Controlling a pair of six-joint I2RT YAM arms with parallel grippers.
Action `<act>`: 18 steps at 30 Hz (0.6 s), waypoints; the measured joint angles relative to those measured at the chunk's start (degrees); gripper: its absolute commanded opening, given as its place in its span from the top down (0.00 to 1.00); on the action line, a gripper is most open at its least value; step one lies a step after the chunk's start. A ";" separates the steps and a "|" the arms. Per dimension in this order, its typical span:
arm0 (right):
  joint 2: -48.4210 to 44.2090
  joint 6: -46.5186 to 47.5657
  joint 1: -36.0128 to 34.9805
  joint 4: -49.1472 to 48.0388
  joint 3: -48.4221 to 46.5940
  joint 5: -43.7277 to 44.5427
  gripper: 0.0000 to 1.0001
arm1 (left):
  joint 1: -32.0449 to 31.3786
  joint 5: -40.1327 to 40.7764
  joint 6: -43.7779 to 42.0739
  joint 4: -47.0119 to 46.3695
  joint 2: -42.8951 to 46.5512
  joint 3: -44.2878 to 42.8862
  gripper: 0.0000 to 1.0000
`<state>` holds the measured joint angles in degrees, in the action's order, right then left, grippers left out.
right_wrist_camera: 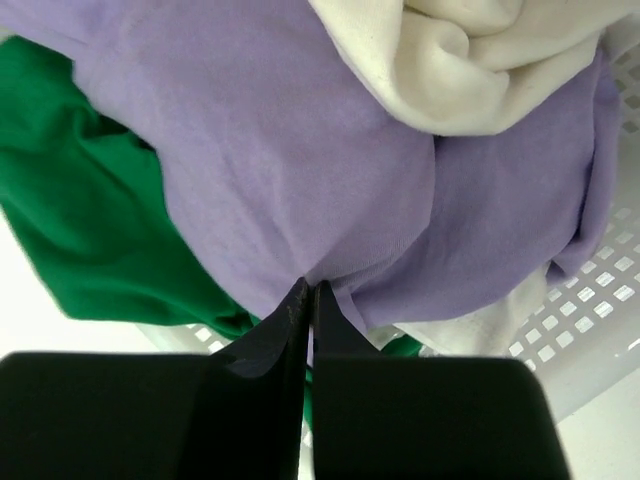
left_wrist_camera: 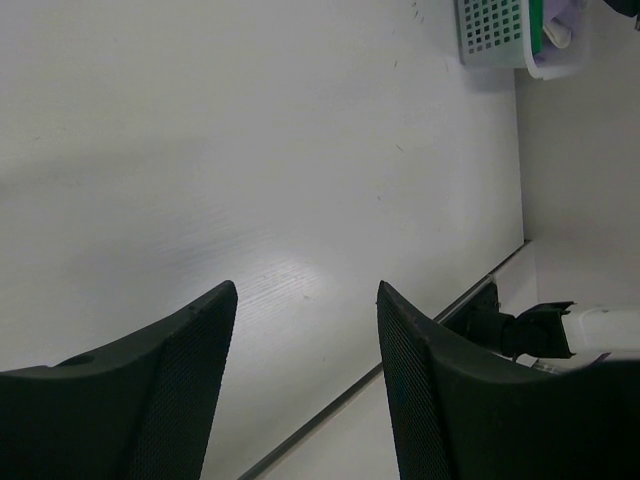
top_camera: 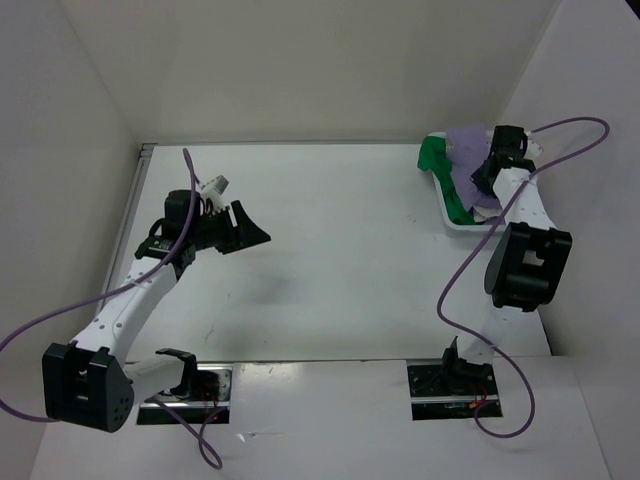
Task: Fold and stack the t-shirts
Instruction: Grab crumpled tshirt from bin with the right arm, then move the tshirt to the center of the board
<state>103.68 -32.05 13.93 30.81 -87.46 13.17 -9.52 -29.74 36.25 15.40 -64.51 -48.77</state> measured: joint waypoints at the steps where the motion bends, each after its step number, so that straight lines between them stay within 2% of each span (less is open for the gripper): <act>1: -0.22 -0.04 0.00 0.02 0.00 0.00 0.99 | 0.00 0.02 0.07 -0.02 -0.13 -0.26 0.32; 6: -4.76 -0.31 0.04 1.77 -3.50 -2.45 0.99 | 0.00 0.09 1.36 -0.57 -1.60 -3.21 0.29; 12: -14.80 -2.80 0.02 4.76 -15.65 -11.82 0.99 | 0.00 0.04 6.03 -3.26 -2.38 -4.48 0.28; 16: -20.44 -6.03 -4.63 3.96 -23.98 -21.22 0.99 | 0.46 1.18 7.65 -3.02 -2.49 -4.61 0.28; 18: -22.27 -8.46 -9.86 1.18 -28.52 -27.58 0.99 | 1.62 1.73 8.59 -2.99 -2.89 -5.22 0.28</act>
<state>81.41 -40.51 4.08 31.99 -115.98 -14.41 -7.90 -28.01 44.84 12.40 -67.40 -54.00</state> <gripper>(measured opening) 0.015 0.719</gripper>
